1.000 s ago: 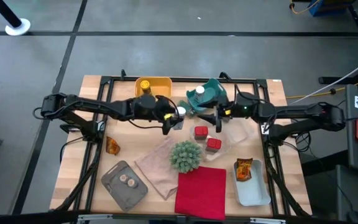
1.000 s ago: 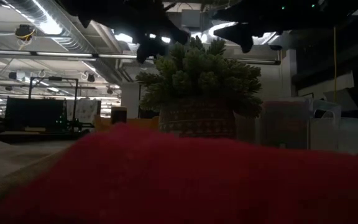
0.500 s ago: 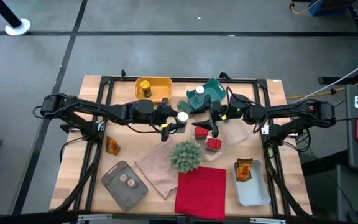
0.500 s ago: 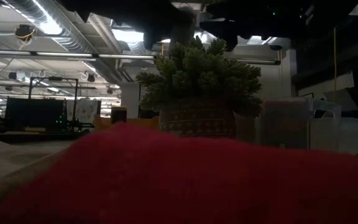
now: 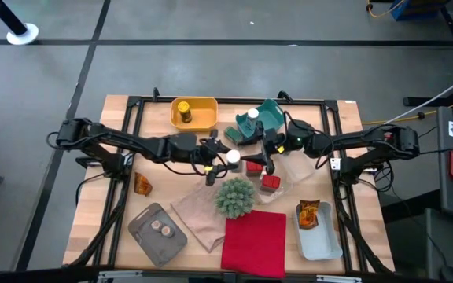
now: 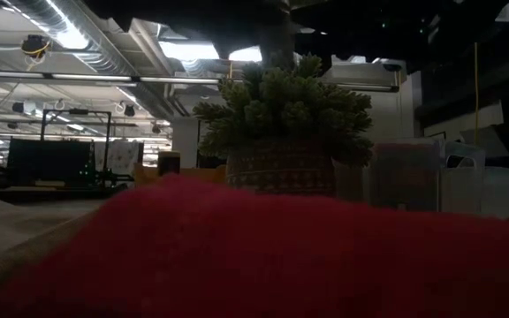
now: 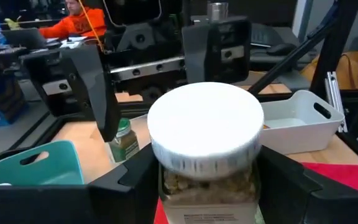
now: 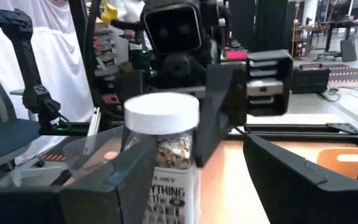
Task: Sort spices by type
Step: Put the white seasoning bottle into the green bin
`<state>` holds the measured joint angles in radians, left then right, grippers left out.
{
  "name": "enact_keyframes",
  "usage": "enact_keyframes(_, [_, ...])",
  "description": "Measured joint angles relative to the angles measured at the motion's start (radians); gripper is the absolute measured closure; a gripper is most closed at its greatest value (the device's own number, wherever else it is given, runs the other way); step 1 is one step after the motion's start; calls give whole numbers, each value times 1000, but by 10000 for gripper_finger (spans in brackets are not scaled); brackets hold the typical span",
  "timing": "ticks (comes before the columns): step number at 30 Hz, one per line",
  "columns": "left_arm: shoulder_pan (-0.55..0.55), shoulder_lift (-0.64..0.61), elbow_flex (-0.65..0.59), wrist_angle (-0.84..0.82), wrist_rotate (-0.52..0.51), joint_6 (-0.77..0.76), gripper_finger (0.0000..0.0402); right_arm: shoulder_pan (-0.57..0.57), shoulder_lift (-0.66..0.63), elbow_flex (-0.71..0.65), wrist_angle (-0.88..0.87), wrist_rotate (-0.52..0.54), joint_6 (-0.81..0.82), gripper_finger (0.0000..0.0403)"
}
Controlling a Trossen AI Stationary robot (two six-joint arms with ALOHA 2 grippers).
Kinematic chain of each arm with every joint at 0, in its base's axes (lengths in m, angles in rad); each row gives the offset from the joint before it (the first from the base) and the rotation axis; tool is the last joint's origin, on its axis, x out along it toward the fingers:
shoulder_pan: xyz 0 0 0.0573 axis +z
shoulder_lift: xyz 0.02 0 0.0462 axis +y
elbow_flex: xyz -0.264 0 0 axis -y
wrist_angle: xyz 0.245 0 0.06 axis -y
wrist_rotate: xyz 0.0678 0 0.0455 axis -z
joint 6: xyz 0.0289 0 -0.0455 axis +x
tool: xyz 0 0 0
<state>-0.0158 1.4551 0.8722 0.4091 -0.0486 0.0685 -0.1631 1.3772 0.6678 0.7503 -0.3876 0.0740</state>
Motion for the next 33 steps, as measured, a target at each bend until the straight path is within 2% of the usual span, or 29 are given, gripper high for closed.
enact_keyframes(7, [3,29,-1,-14,-11,-7,204,42,-1,2,18,5,-11,157])
enact_keyframes(20, [13,28,0,11,-30,-8,204,38,-7,2,-26,16,-40,157])
enact_keyframes(27, [99,28,0,65,-41,-19,204,-20,-81,1,-64,76,-60,157])
enact_keyframes(33, [187,117,22,148,-33,-12,204,-114,-153,1,-124,111,-61,158])
